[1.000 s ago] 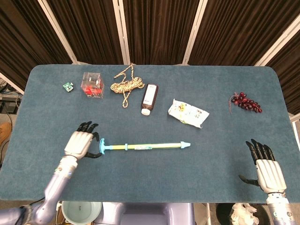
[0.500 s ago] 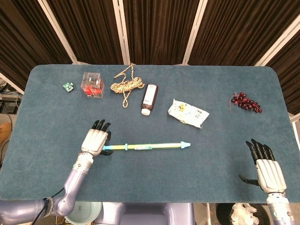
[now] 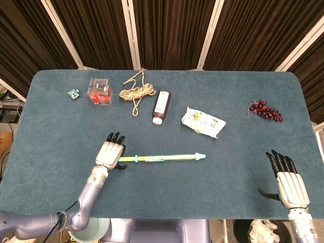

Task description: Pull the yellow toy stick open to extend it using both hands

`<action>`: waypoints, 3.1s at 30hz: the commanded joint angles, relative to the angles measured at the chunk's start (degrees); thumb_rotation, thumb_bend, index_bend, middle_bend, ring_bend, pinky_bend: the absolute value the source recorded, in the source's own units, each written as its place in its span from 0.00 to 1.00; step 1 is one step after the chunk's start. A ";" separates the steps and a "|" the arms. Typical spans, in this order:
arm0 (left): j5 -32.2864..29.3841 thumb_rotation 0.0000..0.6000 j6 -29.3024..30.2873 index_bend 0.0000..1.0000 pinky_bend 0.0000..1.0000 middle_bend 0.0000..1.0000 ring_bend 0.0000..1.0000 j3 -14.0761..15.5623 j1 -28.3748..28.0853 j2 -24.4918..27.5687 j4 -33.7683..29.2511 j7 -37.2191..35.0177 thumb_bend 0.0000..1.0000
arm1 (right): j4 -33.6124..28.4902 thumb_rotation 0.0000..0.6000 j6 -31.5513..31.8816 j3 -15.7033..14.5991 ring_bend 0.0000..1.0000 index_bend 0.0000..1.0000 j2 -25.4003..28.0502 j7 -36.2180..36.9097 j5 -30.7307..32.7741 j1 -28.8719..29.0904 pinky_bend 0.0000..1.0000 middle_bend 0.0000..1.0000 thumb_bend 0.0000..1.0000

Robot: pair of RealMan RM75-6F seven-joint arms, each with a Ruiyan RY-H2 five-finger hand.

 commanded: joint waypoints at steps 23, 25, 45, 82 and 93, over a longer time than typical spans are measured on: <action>6.70 1.00 0.25 0.60 0.07 0.14 0.00 1.59 -1.53 3.43 -3.65 -2.49 0.46 | -0.63 1.00 -0.12 0.19 0.00 0.00 0.06 -0.19 0.01 -0.15 0.00 0.00 0.09; 7.61 1.00 -0.03 0.60 0.07 0.14 0.00 1.76 -1.70 4.04 -4.17 -3.05 0.46 | -0.81 1.00 -0.28 0.27 0.00 0.01 0.12 -0.28 0.14 -0.06 0.00 0.00 0.09; 21.12 1.00 -4.39 0.61 0.07 0.16 0.00 4.67 -4.05 10.14 -11.86 -12.47 0.46 | -1.73 1.00 -1.15 0.59 0.00 0.01 -0.11 -1.48 1.01 0.32 0.00 0.00 0.09; 34.61 1.00 -4.04 0.61 0.07 0.16 0.00 5.41 -6.48 11.77 -7.46 -26.59 0.44 | -5.89 1.00 -7.37 5.03 0.00 0.34 -5.30 -4.96 9.95 4.90 0.00 0.04 0.20; 34.53 1.00 -4.39 0.61 0.07 0.16 0.00 4.97 -6.61 12.84 -8.49 -29.05 0.44 | -3.59 1.00 -9.97 8.67 0.00 0.34 -14.62 -11.74 19.69 9.56 0.00 0.04 0.23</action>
